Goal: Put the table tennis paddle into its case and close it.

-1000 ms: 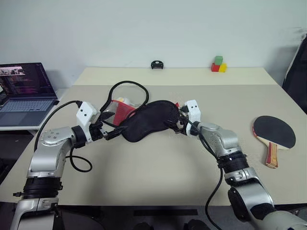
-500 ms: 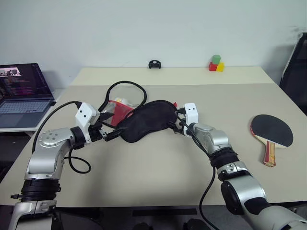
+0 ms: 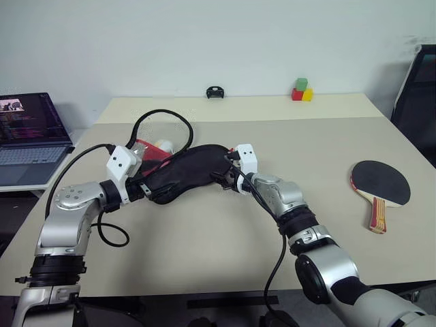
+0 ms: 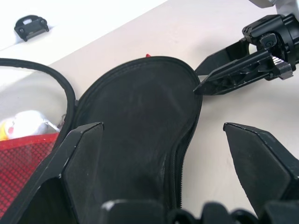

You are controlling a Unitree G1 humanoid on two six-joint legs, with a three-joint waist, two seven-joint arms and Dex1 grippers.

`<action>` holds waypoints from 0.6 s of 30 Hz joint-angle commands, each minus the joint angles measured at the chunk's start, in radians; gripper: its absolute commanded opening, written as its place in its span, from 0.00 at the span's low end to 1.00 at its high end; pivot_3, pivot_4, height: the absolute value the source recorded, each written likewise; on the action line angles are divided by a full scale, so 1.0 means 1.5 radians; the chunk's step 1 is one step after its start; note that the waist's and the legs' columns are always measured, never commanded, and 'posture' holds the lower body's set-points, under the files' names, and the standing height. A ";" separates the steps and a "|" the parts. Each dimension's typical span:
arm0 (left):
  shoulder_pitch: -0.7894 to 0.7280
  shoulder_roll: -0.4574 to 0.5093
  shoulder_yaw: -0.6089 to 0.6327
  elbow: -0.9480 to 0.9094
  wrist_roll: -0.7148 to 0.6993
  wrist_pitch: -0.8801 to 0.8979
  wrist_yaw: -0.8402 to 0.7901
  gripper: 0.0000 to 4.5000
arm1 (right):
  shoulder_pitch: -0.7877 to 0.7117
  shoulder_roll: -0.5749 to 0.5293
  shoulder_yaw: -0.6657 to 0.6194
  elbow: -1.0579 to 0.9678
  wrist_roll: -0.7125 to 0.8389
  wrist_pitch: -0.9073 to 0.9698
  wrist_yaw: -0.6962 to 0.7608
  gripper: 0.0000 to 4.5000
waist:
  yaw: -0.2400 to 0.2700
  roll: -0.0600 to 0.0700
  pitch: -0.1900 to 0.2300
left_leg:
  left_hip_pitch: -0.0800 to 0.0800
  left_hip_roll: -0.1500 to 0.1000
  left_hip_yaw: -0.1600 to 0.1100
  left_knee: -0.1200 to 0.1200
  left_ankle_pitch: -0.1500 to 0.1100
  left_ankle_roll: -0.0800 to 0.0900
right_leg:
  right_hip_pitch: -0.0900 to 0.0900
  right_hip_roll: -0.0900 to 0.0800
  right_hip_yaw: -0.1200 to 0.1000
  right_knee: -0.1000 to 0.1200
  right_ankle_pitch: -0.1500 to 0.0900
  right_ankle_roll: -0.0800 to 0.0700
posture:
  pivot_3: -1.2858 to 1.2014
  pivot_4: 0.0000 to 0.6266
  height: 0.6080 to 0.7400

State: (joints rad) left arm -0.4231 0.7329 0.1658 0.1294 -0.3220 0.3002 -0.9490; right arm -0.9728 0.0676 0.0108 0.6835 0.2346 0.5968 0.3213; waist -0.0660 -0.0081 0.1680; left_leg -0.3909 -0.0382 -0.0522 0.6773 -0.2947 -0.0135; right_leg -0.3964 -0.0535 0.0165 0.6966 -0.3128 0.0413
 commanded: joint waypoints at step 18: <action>0.000 0.014 0.023 -0.004 -0.013 -0.021 0.009 1.00 | 0.006 0.025 0.013 0.015 -0.072 -0.035 -0.061 0.03 | -0.012 -0.001 -0.001 | -0.005 0.000 0.000 0.000 0.001 -0.002 | -0.006 0.000 0.000 0.002 0.000 0.000 | 0.52 0.24 1.00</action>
State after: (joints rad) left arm -0.4152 0.7329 0.1659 0.1311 -0.3301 0.2914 -0.9317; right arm -0.9596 0.0998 0.0392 0.7272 0.1218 0.5515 0.2345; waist -0.0838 -0.0094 0.1672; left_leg -0.3977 -0.0383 -0.0521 0.6775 -0.2925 -0.0164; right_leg -0.4051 -0.0535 0.0166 0.6993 -0.3128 0.0411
